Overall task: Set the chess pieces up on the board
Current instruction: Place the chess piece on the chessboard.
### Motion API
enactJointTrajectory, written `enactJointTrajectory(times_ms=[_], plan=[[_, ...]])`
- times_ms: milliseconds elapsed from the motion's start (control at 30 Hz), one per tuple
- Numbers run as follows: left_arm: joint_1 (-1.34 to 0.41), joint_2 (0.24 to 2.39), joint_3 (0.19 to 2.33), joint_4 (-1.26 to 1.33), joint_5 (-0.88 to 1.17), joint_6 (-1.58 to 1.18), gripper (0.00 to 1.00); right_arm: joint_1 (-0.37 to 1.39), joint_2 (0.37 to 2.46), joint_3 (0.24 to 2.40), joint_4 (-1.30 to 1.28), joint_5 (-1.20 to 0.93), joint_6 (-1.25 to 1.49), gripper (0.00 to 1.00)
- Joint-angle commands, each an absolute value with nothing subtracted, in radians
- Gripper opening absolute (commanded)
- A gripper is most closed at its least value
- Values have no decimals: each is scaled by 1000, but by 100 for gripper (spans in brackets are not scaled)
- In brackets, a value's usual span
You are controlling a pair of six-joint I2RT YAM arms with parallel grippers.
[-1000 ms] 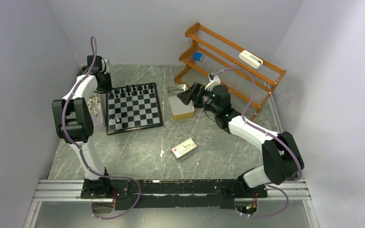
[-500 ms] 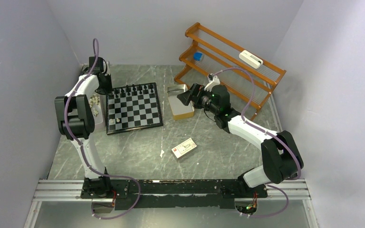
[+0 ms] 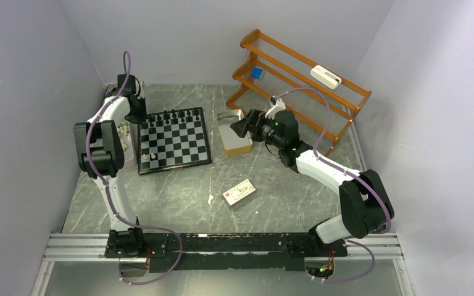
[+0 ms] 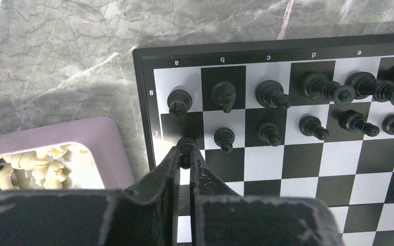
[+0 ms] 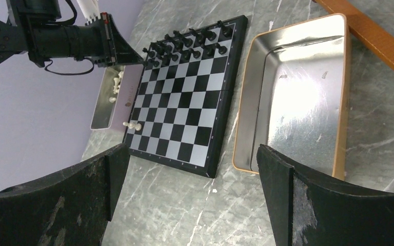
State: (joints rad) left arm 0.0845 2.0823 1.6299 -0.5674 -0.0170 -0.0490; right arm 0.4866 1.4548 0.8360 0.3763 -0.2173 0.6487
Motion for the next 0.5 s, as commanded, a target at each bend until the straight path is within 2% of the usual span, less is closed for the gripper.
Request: enactJointTrajectory(times_ms=[0,467], plan=[[93,2103,1671,-558,-31,-37,5,483,1449,859,377,-201,627,100],[94,2134,1683,-553,-41,-32,6,483,1443,865,364,-199,623,100]])
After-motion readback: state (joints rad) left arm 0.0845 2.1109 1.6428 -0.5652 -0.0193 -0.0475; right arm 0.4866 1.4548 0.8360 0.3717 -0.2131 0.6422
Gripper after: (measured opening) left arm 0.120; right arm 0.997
